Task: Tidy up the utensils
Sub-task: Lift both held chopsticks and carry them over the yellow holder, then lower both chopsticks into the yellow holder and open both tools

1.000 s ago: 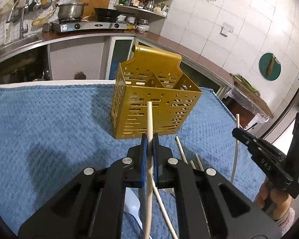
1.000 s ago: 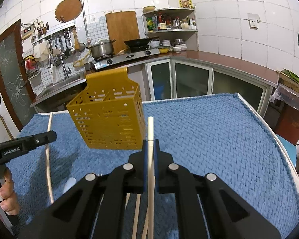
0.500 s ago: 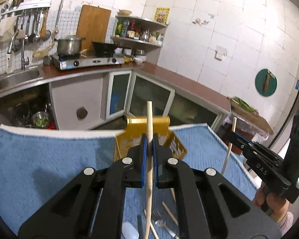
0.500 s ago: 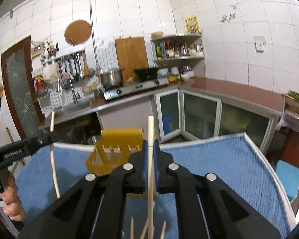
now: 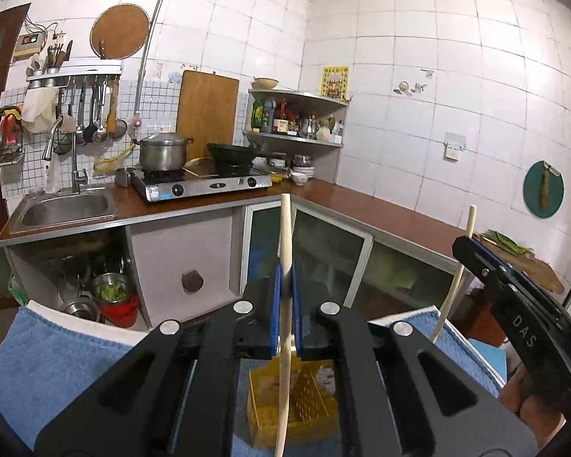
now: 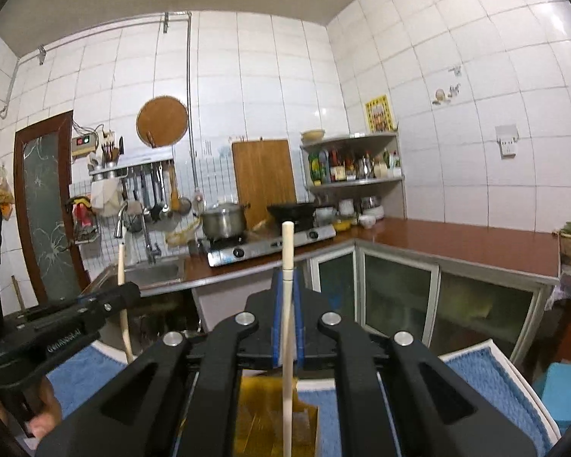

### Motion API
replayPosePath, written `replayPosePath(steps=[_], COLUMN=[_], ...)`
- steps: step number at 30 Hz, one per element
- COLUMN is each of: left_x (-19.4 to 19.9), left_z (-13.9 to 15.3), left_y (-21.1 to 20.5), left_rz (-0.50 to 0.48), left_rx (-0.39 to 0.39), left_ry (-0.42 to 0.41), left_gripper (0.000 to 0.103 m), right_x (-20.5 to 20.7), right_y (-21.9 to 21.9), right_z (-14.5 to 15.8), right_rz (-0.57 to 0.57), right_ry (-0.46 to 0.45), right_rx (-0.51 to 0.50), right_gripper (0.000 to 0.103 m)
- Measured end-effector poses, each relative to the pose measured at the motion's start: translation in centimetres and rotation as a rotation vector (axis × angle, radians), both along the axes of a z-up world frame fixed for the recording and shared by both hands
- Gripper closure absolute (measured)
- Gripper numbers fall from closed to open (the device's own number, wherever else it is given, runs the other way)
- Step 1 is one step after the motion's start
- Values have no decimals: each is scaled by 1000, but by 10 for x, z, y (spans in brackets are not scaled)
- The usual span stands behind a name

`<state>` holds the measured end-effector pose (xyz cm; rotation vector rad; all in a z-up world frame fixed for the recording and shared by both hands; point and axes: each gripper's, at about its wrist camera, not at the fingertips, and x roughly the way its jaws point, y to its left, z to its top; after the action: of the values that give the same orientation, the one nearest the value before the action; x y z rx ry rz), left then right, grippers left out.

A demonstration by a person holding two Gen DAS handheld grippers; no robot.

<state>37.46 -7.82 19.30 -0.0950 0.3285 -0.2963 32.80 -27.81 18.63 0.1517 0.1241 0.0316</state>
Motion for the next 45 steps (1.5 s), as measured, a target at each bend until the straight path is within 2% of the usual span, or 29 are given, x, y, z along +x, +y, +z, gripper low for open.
replayPosePath(steps=[7, 10, 14, 19, 24, 26, 33, 45], left_x=[21, 32, 32, 27, 27, 35, 49, 30], left_z=[-17, -36, -49, -41, -25, -34, -86, -133], left_y=[-12, -10, -7, -8, -8, -14, -16, -4], left_rz=[6, -15, -17, -22, -16, -13, 3, 14], left_rx=[36, 27, 21, 13, -27, -18, -11, 35], left_ry=[-54, -37, -54, -99, -198, -212, -134, -35], left_gripper=[99, 99, 99, 99, 99, 99, 99, 99], right_x=[18, 27, 35, 35, 33, 35, 44, 43], right_y=[1, 2, 4, 0, 1, 1, -1, -5], right_z=[-13, -29, -50, -49, -36, -38, -61, -119], right_rz=[-10, -8, -8, -4, 4, 3, 5, 30], right_ry=[-48, -29, 13, 13, -13, -10, 37, 128], right_rx=[-14, -31, -52, -51, -50, -47, -42, 7], right_gripper=[97, 97, 97, 97, 97, 97, 97, 97])
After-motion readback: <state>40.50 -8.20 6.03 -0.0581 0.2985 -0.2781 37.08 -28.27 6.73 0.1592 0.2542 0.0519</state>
